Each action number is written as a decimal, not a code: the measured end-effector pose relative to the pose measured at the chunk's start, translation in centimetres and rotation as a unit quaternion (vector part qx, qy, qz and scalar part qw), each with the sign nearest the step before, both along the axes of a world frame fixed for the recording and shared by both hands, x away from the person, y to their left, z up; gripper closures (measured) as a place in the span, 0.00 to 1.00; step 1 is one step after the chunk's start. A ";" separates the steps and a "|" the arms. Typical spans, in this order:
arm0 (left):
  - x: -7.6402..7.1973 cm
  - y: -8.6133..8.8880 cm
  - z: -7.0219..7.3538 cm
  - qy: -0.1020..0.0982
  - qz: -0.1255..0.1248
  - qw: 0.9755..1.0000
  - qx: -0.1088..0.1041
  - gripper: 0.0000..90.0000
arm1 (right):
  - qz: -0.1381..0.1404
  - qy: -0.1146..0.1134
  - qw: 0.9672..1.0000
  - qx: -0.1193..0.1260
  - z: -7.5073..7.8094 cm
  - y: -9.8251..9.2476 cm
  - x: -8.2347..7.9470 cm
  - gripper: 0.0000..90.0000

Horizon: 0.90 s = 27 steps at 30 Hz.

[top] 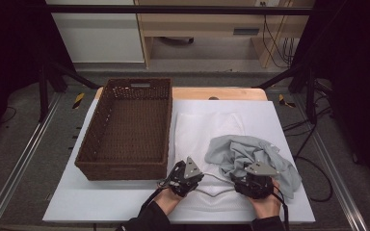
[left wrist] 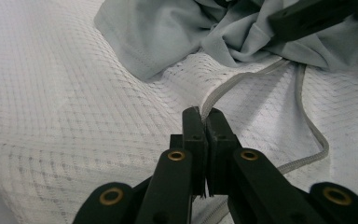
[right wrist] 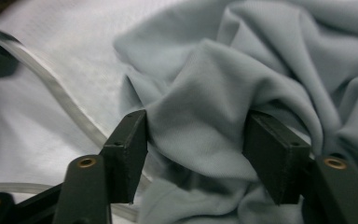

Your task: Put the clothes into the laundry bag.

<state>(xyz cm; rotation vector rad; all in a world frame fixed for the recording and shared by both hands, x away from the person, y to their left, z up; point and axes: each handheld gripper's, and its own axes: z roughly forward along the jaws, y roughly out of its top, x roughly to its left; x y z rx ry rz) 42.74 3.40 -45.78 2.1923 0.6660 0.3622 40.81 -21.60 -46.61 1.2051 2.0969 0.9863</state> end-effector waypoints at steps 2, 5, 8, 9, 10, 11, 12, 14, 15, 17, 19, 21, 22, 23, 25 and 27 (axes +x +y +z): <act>0.0 -0.1 -0.1 0.002 0.001 1.000 0.000 0.98 | -0.005 0.004 1.000 -0.012 -0.5 0.1 0.3 0.51; 0.0 -0.1 0.0 0.002 0.002 1.000 -0.001 0.98 | -0.029 0.020 0.999 -0.027 -1.3 0.1 0.8 0.83; 0.0 -0.1 0.0 0.003 0.004 1.000 -0.002 0.98 | -0.039 0.031 0.999 -0.007 -0.9 -0.2 0.8 0.91; 0.0 -0.1 0.0 0.004 0.007 1.000 -0.003 0.98 | -0.038 0.026 0.999 0.006 -0.5 -0.5 0.6 0.92; 0.0 -0.1 0.0 0.004 0.007 1.000 -0.003 0.98 | -0.038 0.023 0.999 0.011 -0.2 -0.6 0.5 0.92; 0.1 -0.1 0.0 0.006 0.008 1.000 -0.006 0.98 | -0.028 0.009 0.999 0.019 0.4 -0.8 0.2 0.92; 0.1 -0.1 0.0 0.006 0.008 1.000 -0.006 0.98 | -0.016 -0.006 0.999 0.028 0.9 -0.9 -0.1 0.92; 0.2 0.0 0.0 0.008 0.011 1.000 -0.009 0.98 | -0.008 -0.019 0.999 0.034 1.6 -1.0 -0.5 0.92; 0.2 0.0 0.0 0.010 0.013 1.000 -0.012 0.98 | 0.011 -0.046 0.998 0.046 2.9 -0.9 -1.3 0.92; 0.3 0.0 0.1 0.013 0.016 1.000 -0.015 0.98 | 0.025 -0.062 0.996 0.057 4.1 -0.7 -2.0 0.92; 0.3 0.0 0.2 0.016 0.018 1.000 -0.020 0.98 | 0.044 -0.071 0.994 0.076 4.9 -0.4 -2.6 0.92; 0.4 0.1 0.3 0.017 0.020 0.999 -0.023 0.98 | 0.071 -0.075 0.990 0.098 5.5 0.1 -3.1 0.92; 0.4 0.1 0.3 0.017 0.020 0.999 -0.023 0.98 | 0.071 -0.075 0.990 0.098 5.5 0.1 -3.1 0.92; 0.5 0.1 0.5 0.019 0.023 0.999 -0.029 0.98 | 0.097 -0.073 0.987 0.104 5.7 0.8 -3.3 0.92; 0.6 0.2 0.7 0.021 0.029 0.999 -0.038 0.98 | 0.124 -0.061 0.985 0.107 5.4 1.7 -3.3 0.92; 0.8 0.4 1.0 0.023 0.031 0.998 -0.044 0.98 | 0.142 -0.040 0.983 0.109 4.7 2.7 -3.1 0.92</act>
